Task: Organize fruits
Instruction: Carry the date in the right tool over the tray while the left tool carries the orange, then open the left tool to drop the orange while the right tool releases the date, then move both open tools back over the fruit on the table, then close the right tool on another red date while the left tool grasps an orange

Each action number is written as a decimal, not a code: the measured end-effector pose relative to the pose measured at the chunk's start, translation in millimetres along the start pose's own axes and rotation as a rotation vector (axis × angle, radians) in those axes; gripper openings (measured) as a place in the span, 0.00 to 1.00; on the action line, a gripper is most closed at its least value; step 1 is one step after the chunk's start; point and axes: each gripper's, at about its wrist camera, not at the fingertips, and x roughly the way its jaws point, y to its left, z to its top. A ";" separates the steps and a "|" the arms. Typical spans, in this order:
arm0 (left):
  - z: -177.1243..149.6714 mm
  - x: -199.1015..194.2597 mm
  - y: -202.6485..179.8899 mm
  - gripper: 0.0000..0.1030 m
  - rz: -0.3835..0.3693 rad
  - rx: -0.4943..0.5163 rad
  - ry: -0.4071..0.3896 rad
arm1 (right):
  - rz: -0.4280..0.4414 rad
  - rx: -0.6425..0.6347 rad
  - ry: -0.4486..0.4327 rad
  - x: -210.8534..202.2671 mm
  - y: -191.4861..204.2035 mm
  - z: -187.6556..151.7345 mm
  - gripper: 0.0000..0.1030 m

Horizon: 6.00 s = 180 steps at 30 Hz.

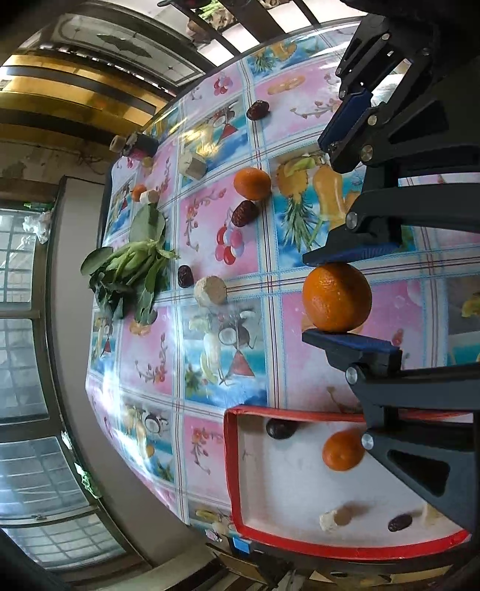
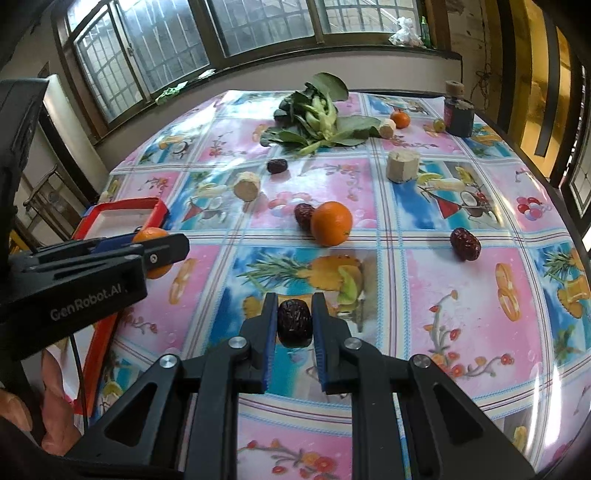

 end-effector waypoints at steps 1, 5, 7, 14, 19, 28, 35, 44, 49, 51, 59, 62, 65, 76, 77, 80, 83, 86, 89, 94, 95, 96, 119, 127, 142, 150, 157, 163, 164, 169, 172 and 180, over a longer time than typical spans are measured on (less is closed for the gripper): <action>-1.0 -2.5 1.1 0.33 0.002 -0.003 -0.003 | 0.004 -0.005 -0.001 -1.2 2.3 -0.1 0.19; -1.6 -9.0 4.8 0.33 0.012 -0.010 -0.013 | 0.015 -0.019 -0.007 -4.2 8.7 0.6 0.19; -2.6 -12.1 7.4 0.33 0.021 -0.013 -0.016 | 0.020 -0.023 -0.009 -5.7 11.8 0.7 0.19; -6.6 -20.8 20.6 0.33 0.038 -0.038 -0.023 | 0.030 -0.046 -0.016 -10.4 22.8 2.1 0.19; -10.2 -30.2 35.6 0.33 0.068 -0.052 -0.040 | 0.039 -0.063 -0.019 -12.6 33.7 2.7 0.19; -23.5 -42.2 79.7 0.33 0.120 -0.116 -0.046 | 0.077 -0.106 -0.020 -10.8 65.8 3.3 0.19; -34.4 -49.9 121.6 0.33 0.173 -0.173 -0.045 | 0.111 -0.160 -0.016 -3.8 101.5 6.1 0.19; -47.9 -45.3 164.5 0.33 0.213 -0.234 -0.017 | 0.169 -0.243 -0.003 11.0 158.0 11.2 0.19; -52.7 -42.5 181.1 0.33 0.225 -0.255 -0.008 | 0.191 -0.285 0.010 21.0 185.3 12.3 0.19; -55.9 -41.2 187.5 0.33 0.229 -0.265 -0.001 | 0.198 -0.298 0.019 27.0 194.3 12.8 0.19; -71.8 -33.9 204.8 0.33 0.225 -0.290 0.025 | 0.222 -0.334 0.048 43.1 220.7 10.3 0.19; -75.9 -31.7 209.5 0.33 0.223 -0.298 0.035 | 0.224 -0.345 0.064 49.0 226.0 7.8 0.19; -79.3 -32.3 216.1 0.33 0.208 -0.315 0.038 | 0.222 -0.356 0.082 55.4 230.8 4.6 0.19; -86.7 -28.1 220.3 0.33 0.184 -0.307 0.043 | 0.219 -0.388 0.129 68.7 245.7 -8.6 0.19; -86.4 -27.7 220.9 0.33 0.182 -0.307 0.043 | 0.218 -0.391 0.131 69.0 247.1 -9.4 0.19; -86.2 -27.5 222.9 0.33 0.181 -0.310 0.042 | 0.214 -0.398 0.137 69.7 249.8 -11.0 0.19; -86.0 -27.3 222.9 0.33 0.181 -0.307 0.042 | 0.206 -0.404 0.151 72.2 251.7 -13.7 0.19; -86.0 -27.1 222.9 0.33 0.177 -0.309 0.040 | 0.200 -0.405 0.161 75.6 252.4 -16.2 0.19; -85.6 -26.5 222.3 0.33 0.176 -0.302 0.040 | 0.197 -0.406 0.167 77.3 253.3 -17.6 0.19; -85.0 -26.3 221.7 0.33 0.177 -0.301 0.040 | 0.198 -0.404 0.172 78.6 253.2 -19.1 0.19; -84.5 -26.3 221.3 0.33 0.175 -0.301 0.040 | 0.196 -0.406 0.173 79.3 253.1 -19.3 0.20; -84.5 -26.1 221.0 0.33 0.175 -0.301 0.040 | 0.197 -0.403 0.175 80.1 252.7 -19.1 0.20; -70.5 -42.6 214.9 0.49 0.216 -0.298 -0.019 | 0.202 -0.326 0.137 69.7 236.4 -12.0 0.43; -58.4 -44.9 193.6 0.49 0.196 -0.264 -0.042 | 0.211 -0.272 0.068 45.9 221.6 0.8 0.43; -22.9 -32.7 117.2 0.49 0.012 -0.083 -0.046 | 0.100 -0.129 0.028 14.7 149.4 4.4 0.43; -12.5 -13.1 59.3 0.49 -0.092 0.004 -0.001 | -0.066 0.049 -0.011 -15.8 65.6 -4.7 0.43; 0.1 7.3 -5.7 0.50 -0.123 0.071 0.020 | -0.199 0.163 -0.043 -39.6 -28.3 -8.7 0.43; 14.7 36.3 -42.7 0.50 -0.200 0.049 0.045 | -0.245 0.182 -0.046 -32.6 -88.5 10.3 0.43; 17.1 41.2 -46.7 0.50 -0.191 0.049 0.052 | -0.240 0.176 -0.036 -27.4 -96.0 15.1 0.43; 25.6 54.9 -58.1 0.50 -0.167 0.023 0.061 | -0.220 0.141 0.002 -1.0 -116.4 30.0 0.43; 27.4 59.6 -66.6 0.50 -0.172 0.008 0.069 | -0.203 0.110 0.025 12.7 -120.0 35.5 0.43; 33.6 68.1 -85.2 0.50 -0.192 0.017 0.057 | -0.179 0.078 0.047 33.1 -129.7 42.8 0.40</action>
